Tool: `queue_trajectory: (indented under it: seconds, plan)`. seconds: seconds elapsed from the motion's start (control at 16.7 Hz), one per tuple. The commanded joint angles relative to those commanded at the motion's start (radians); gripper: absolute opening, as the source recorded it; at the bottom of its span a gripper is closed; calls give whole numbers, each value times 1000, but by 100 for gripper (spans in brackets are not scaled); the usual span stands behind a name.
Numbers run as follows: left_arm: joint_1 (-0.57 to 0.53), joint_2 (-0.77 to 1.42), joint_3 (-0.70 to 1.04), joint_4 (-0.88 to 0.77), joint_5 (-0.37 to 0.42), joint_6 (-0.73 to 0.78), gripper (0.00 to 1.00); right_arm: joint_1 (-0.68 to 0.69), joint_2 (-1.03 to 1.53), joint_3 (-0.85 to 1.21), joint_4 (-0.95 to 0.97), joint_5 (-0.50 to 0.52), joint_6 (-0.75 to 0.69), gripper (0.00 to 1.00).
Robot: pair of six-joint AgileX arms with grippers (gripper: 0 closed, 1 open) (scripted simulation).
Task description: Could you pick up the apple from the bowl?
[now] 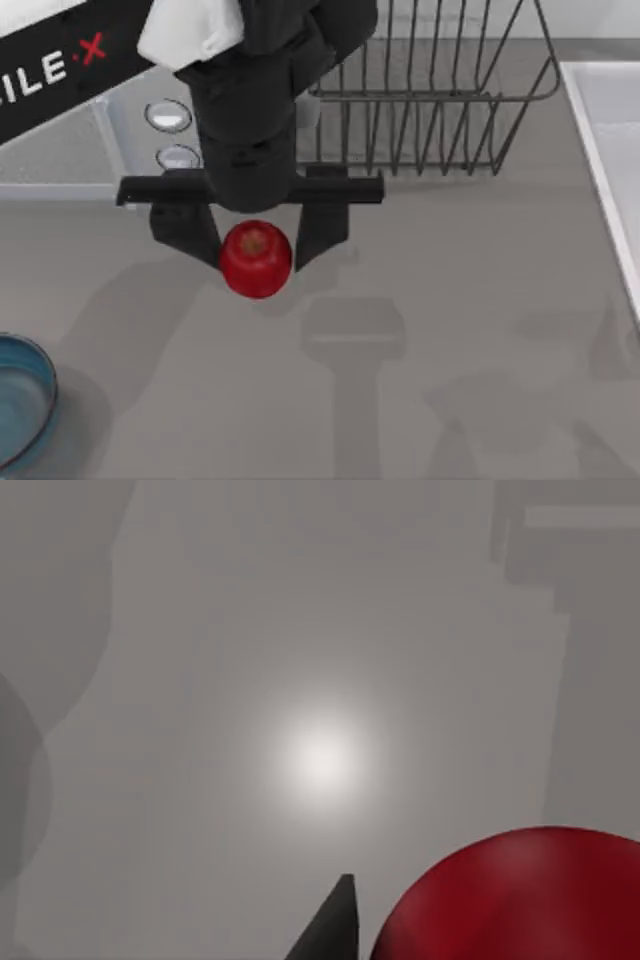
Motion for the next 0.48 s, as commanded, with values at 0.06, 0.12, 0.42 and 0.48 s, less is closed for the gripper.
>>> queue_trajectory:
  seconds: [0.06,0.12,0.42,0.48]
  plan:
    - [-31,15,-1,20,0,-31,0,0,0,0,0,0,0,100]
    - [-51,25,-3,33,1,-50,0,0,0,0,0,0,0,100]
    - [-57,26,-5,39,1,-58,0,0,0,0,0,0,0,100]
    - [-57,27,-7,42,1,-58,0,0,0,0,0,0,0,100]
